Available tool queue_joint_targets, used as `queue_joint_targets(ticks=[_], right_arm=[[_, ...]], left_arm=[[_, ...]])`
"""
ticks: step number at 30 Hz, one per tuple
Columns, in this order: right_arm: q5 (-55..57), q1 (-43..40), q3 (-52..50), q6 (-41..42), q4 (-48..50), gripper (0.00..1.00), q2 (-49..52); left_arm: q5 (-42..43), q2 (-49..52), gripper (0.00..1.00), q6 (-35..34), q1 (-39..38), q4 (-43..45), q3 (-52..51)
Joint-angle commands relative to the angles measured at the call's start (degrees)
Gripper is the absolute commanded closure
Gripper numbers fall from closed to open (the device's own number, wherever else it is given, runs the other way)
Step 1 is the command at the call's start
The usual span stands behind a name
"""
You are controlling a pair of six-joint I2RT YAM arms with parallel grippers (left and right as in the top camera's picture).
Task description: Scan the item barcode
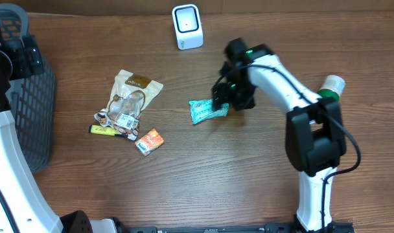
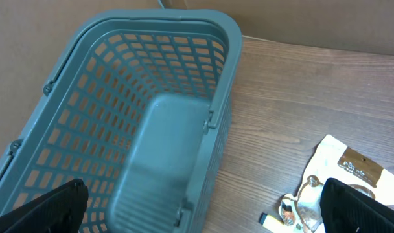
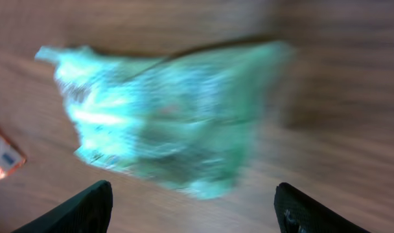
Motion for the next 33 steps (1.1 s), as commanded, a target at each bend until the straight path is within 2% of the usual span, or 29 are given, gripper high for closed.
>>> queue_joint_targets(ticks=[1,5,9,15,17,21,24,32,33], right_arm=[[-1.33,-4.98,0.24,-1.03,0.72,0.19,-1.95],[-3.78,-7.23,-1.49,-2.8,4.22,0.19,-1.86],[-13.42,-7.52,-5.68,-7.04,8.92,0.25,-1.79],[-21.27,-7.15,-12.74,-6.51,17.68,0.3,-1.77],[-22.03,-7.02,-14.75,-4.96,20.17,0.35,-1.77],[-22.71,-6.54,-18.01,-2.19,23.52,0.52,-1.75],[-24.46,-6.12,-19.98,-1.99,25.55,0.59,-1.75],[-24.94,-4.74,-20.94,2.43,28.35,0.58,-1.75],[-24.94,-4.55,-20.98,3.45,28.81,0.52,-1.75]], left_arm=[[-0.31,0.37,0.0,0.81,0.31,0.17,0.28],[-0.31,0.37,0.0,0.81,0.31,0.17,0.28],[-0.28,0.37,0.0,0.81,0.31,0.17,0.28],[-0.28,0.39,0.0,0.81,0.31,0.2,0.28],[-0.31,0.39,0.0,0.81,0.31,0.17,0.28],[-0.31,0.39,0.0,0.81,0.31,0.17,0.28],[-0.28,0.39,0.0,0.81,0.31,0.17,0.28],[-0.31,0.39,0.0,0.81,0.31,0.17,0.28],[-0.28,0.39,0.0,0.81,0.31,0.17,0.28]])
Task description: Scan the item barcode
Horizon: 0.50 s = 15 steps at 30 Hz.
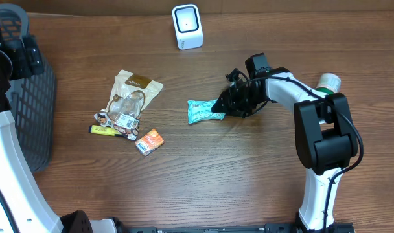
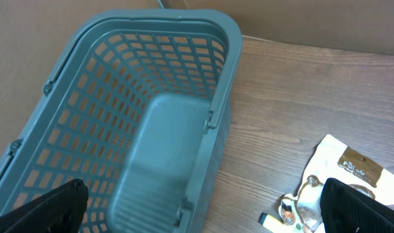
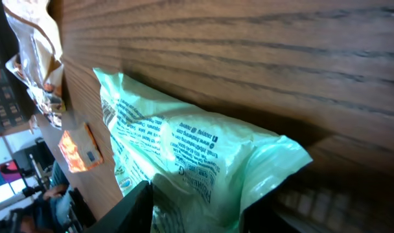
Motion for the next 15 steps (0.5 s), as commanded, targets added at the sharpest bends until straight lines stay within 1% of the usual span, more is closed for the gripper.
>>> queue_joint_targets(ticks=[1,2,3,5,6,11,15], right_arm=[[1.14,1.49,-1.51,4.35,1.36,0.51,-0.74],[1.14,1.75,-1.57,5.09,1.57,0.54,-0.74],[1.16,2.01,-1.64,5.09,1.73,0.61,-0.72],[1.18,2.67,-2.1,5.09,2.64,0.87,-0.72],[1.22,2.86,-2.34,5.09,3.15,0.96,-0.72],[4.44,2.75,-2.45,5.05,4.09,0.96,-0.85],[1.2,0.46,-0.83,3.65,2.43,0.96,-3.08]], left_arm=[[-0.28,0.39,0.0,0.81,0.31,0.17,0.28],[-0.31,0.42,0.0,0.81,0.31,0.17,0.28],[-0.31,0.39,0.0,0.81,0.31,0.17,0.28],[-0.28,0.39,0.0,0.81,0.31,0.17,0.28],[-0.31,0.42,0.0,0.81,0.31,0.2,0.28],[-0.31,0.46,0.0,0.81,0.31,0.2,0.28],[-0.31,0.46,0.0,0.81,0.31,0.17,0.28]])
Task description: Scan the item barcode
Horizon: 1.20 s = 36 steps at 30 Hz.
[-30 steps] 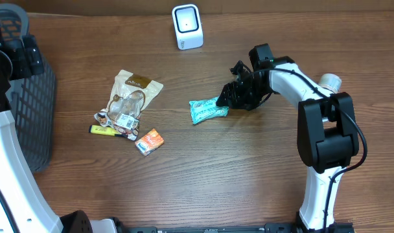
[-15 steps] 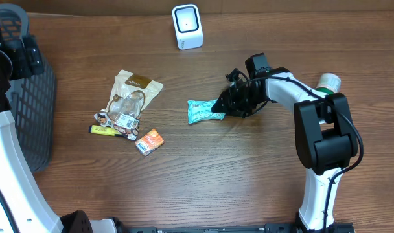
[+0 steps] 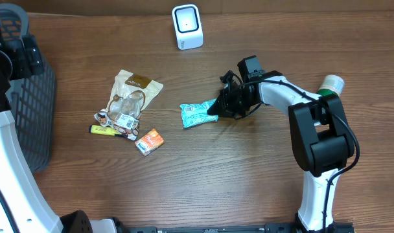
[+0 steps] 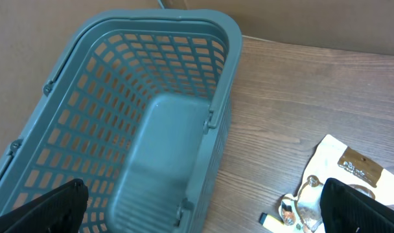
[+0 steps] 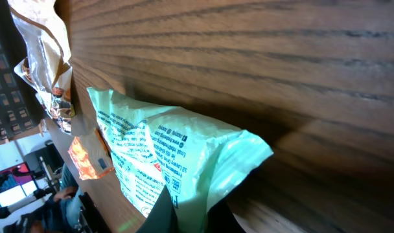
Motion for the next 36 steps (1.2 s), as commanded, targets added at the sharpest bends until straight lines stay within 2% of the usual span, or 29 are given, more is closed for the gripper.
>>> queue_joint_targets(ticks=[1,8,15,21,26,31,34,36], right_arm=[[-0.63,-2.56,1.07,-2.71,-1.33,0.96,-3.93],[-4.9,-6.69,4.55,-7.82,-7.04,0.96,-21.09],[-3.02,-6.99,4.55,-8.87,-8.44,0.96,-41.68],[-0.33,-6.99,4.52,-8.66,-9.84,0.96,-50.88],[1.25,-6.38,4.48,-8.28,-12.85,0.96,-50.97],[13.9,-0.94,4.98,-3.13,-11.87,0.96,-46.36],[22.45,3.23,10.56,-2.75,-12.68,0.96,-39.45],[26.34,4.74,17.84,-2.84,-15.63,0.96,-33.18]], left_arm=[[-0.28,0.46,0.0,0.81,0.31,0.17,0.28],[-0.31,0.46,0.0,0.81,0.31,0.17,0.28],[-0.28,0.46,0.0,0.81,0.31,0.17,0.28],[-0.28,0.46,0.0,0.81,0.31,0.2,0.28],[-0.31,0.46,0.0,0.81,0.31,0.17,0.28],[-0.31,0.46,0.0,0.81,0.31,0.17,0.28],[-0.31,0.46,0.0,0.81,0.31,0.17,0.28],[-0.31,0.46,0.0,0.81,0.31,0.17,0.28]])
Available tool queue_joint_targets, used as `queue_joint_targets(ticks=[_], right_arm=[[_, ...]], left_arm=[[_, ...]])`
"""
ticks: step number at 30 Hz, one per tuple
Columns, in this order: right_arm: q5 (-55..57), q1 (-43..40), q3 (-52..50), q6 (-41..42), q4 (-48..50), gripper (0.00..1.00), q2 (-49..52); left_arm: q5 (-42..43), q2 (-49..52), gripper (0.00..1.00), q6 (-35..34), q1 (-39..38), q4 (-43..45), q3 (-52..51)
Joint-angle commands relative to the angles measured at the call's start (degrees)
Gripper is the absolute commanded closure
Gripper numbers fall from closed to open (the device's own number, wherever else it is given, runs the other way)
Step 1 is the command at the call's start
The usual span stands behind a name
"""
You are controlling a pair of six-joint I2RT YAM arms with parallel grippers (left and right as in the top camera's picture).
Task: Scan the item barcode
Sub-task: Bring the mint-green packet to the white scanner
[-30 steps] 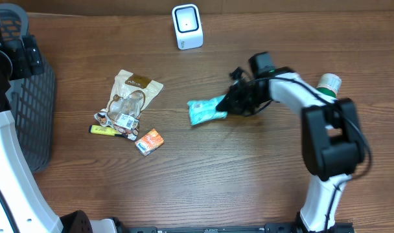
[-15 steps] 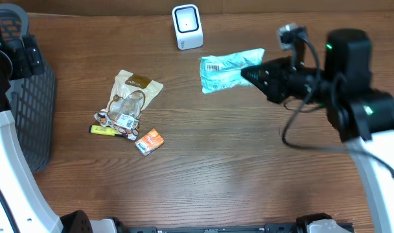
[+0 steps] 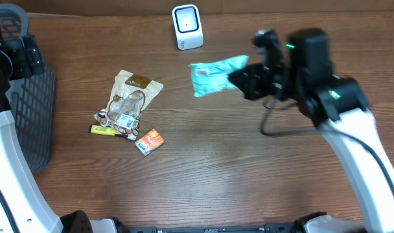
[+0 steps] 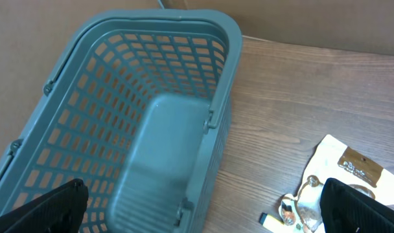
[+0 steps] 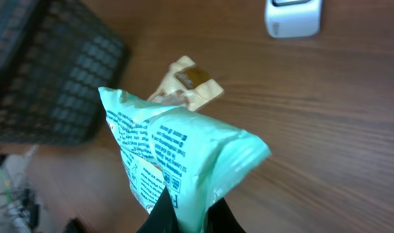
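Note:
My right gripper is shut on a mint-green snack packet and holds it in the air, right of and a little nearer than the white barcode scanner at the table's far edge. In the right wrist view the packet rises between the two dark fingers, its printed side showing, with the scanner beyond it at the top. My left gripper hangs open over the grey basket, with nothing between its fingers.
A beige-and-gold pouch, a yellow tube and a small orange packet lie together left of the middle. The dark mesh basket stands at the left edge. A white-and-green bottle-like thing was hidden behind the right arm.
My right gripper, then low at the table with the green packet pinched at its right end, is now raised with the packet lifted off the wood and nearer the scanner. The left arm is unchanged.
The right gripper first hovered over the green packet lying on the table. Then it lay low beside the packet's right end, then shut on that end with the packet slid slightly left. Now the packet hangs in the air near the scanner.

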Motion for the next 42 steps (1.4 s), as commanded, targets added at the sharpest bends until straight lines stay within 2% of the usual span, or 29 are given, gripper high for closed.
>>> queue_joint_targets(ticks=[1,6,9,13,22,30,35,42], right_arm=[[12.26,2.69,13.77,0.96,-2.89,0.96,10.1],[23.78,4.61,38.12,-2.27,-10.49,0.96,27.15],[36.0,5.92,47.08,-6.45,-7.43,0.96,34.75],[45.59,7.08,47.06,-17.64,4.48,0.96,39.36],[47.08,8.26,47.04,-39.21,23.32,0.96,48.02],[47.39,8.33,47.04,-61.77,32.26,0.96,54.49],[52.61,9.53,47.04,-68.67,37.0,0.96,57.88],[52.92,11.1,47.04,-69.94,42.34,0.96,60.17]], left_arm=[[-0.31,0.46,0.0,0.81,0.31,0.17,0.28],[-0.31,0.46,0.0,0.81,0.31,0.17,0.28],[-0.31,0.46,0.0,0.81,0.31,0.17,0.28],[-0.28,0.46,0.0,0.81,0.31,0.2,0.28],[-0.28,0.48,0.0,0.81,-0.07,0.2,0.28],[-0.31,0.48,0.0,0.81,-0.07,0.2,0.28],[-0.28,0.48,0.0,0.81,-0.07,0.17,0.28],[-0.28,0.5,0.0,0.81,-0.07,0.2,0.28]])
